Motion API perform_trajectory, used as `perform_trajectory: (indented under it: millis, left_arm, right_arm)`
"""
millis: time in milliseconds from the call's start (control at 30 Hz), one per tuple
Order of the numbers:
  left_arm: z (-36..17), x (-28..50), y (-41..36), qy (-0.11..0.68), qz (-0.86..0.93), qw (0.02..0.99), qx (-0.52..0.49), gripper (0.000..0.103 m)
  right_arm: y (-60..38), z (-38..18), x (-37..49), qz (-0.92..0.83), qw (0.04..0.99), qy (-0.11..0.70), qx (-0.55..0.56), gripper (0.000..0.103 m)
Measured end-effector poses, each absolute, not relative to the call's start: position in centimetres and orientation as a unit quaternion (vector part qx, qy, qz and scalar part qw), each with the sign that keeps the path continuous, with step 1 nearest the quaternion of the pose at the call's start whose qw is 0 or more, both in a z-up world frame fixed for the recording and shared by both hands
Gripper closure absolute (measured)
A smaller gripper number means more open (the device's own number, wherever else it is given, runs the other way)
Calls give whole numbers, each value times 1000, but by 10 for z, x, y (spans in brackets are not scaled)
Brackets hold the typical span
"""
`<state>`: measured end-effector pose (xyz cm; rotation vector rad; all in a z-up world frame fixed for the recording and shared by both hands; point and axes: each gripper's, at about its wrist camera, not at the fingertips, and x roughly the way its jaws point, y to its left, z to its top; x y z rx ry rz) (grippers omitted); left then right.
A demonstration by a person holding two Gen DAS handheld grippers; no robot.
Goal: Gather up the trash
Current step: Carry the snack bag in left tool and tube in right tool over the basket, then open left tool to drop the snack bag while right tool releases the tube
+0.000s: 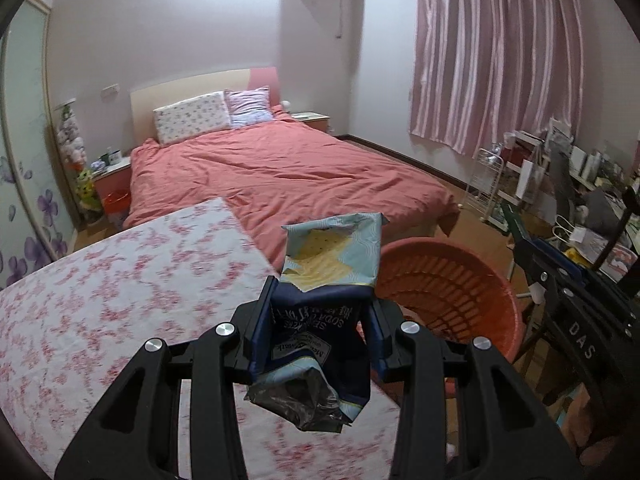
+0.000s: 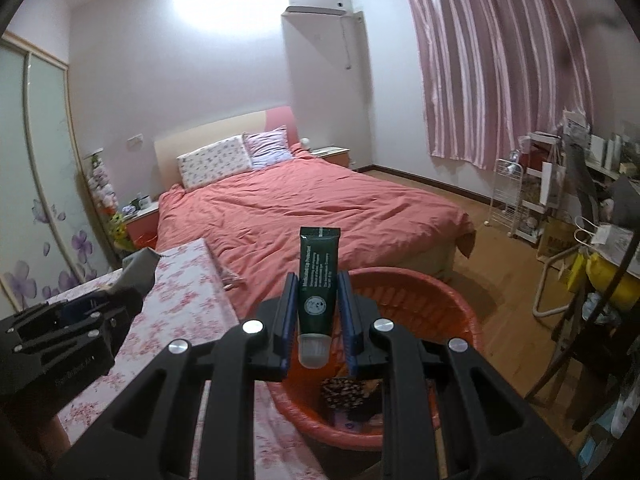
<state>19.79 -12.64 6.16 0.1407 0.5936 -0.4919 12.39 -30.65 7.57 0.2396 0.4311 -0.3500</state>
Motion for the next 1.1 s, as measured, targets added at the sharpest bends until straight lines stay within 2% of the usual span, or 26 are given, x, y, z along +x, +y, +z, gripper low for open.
perform_trajectory:
  millis: [867,1100]
  left_arm:
    - [23,206,-224,361,-335,869,52,63]
    - [9,214,-238,386,-333,858,57,59]
  right_arm:
    - [-393,37,128,-164,937,224,211,83]
    - [-417,28,138,-153,932,230,234,81]
